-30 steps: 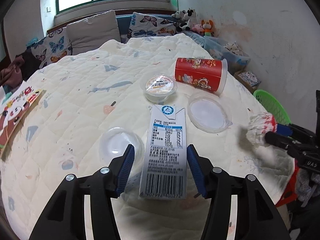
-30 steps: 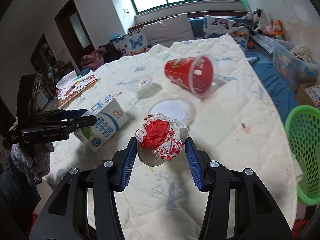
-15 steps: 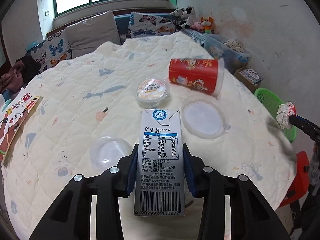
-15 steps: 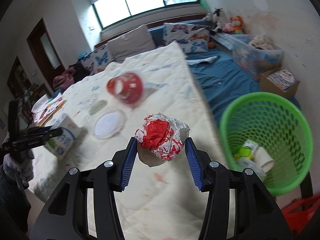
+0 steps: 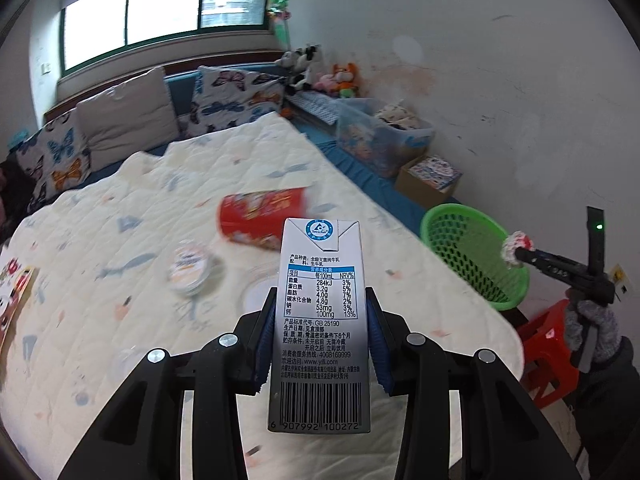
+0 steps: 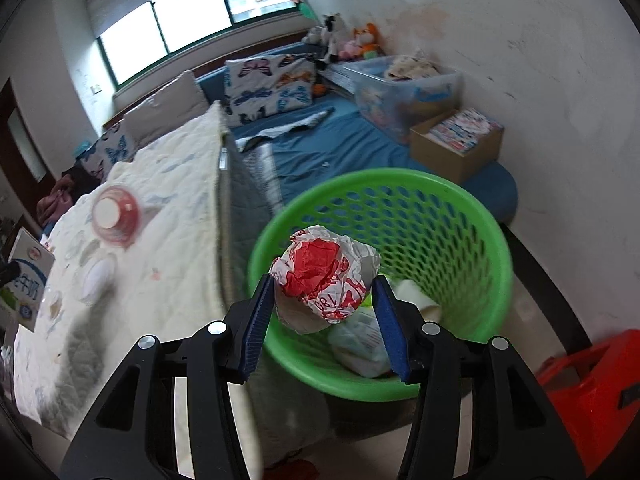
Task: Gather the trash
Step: 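Drop the wrapped ball into the green basket with the right tool while the left tool carries the carton, then drop the milk carton into the green basket with the left tool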
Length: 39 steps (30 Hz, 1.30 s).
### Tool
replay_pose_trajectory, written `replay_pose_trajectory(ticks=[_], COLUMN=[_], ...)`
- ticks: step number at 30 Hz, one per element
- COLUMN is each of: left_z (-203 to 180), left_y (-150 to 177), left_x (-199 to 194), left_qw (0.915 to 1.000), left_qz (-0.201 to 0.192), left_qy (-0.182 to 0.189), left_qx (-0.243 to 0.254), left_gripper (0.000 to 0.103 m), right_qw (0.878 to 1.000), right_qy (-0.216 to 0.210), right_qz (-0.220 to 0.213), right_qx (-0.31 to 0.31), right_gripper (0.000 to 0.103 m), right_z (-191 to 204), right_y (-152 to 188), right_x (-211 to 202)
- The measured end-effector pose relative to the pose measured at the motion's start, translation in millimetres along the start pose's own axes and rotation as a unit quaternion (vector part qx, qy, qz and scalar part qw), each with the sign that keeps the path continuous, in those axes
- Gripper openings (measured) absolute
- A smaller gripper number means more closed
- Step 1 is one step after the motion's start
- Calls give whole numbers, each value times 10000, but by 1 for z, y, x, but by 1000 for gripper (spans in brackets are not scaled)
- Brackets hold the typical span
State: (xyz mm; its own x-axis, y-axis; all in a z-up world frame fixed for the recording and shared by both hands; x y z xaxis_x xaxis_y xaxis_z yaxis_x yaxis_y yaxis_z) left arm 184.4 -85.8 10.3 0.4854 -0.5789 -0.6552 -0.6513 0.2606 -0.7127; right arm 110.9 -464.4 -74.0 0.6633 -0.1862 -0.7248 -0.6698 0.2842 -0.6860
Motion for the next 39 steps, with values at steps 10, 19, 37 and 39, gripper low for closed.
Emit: replay_pose_trajectory(ticks=[10,19,37,39], left_z=[-72,-127,-193,-195], left_y=[-45,-72,-75,-75], left_x=[56,108,220,225], left_qw=[9975,9924,9831,9825], left_qz=[113,265,1004,1031], left_qy=[457,825,1126,1166], left_qx=[536,873,1034,1019], left_gripper=[39,39,40,40], right_qw=[9994,9988,9984,9983], right_qy=[128,92,-69,-66], right_qz=[185,207,123,128], right_qx=[277,433,553,564], right_gripper=[55,58,65,65], right_z=[-32,-47,-66,-67], right_y=[4,5,14,16], right_x=[24,26,5,5])
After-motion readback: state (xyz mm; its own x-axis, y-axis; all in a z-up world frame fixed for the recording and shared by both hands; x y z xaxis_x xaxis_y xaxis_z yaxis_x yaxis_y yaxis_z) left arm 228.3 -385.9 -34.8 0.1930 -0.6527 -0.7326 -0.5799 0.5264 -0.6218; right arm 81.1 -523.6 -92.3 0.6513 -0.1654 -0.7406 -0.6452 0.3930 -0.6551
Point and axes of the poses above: each gripper's, at about its wrist camera, not at the fingertips, and x roughly the way its jaws point, z to its left, y to its underside, the point moved 1 cm from there along x, roughly the way its jaws point, and after that the axes turned 12 degrees about y, right-handed, at the moved point
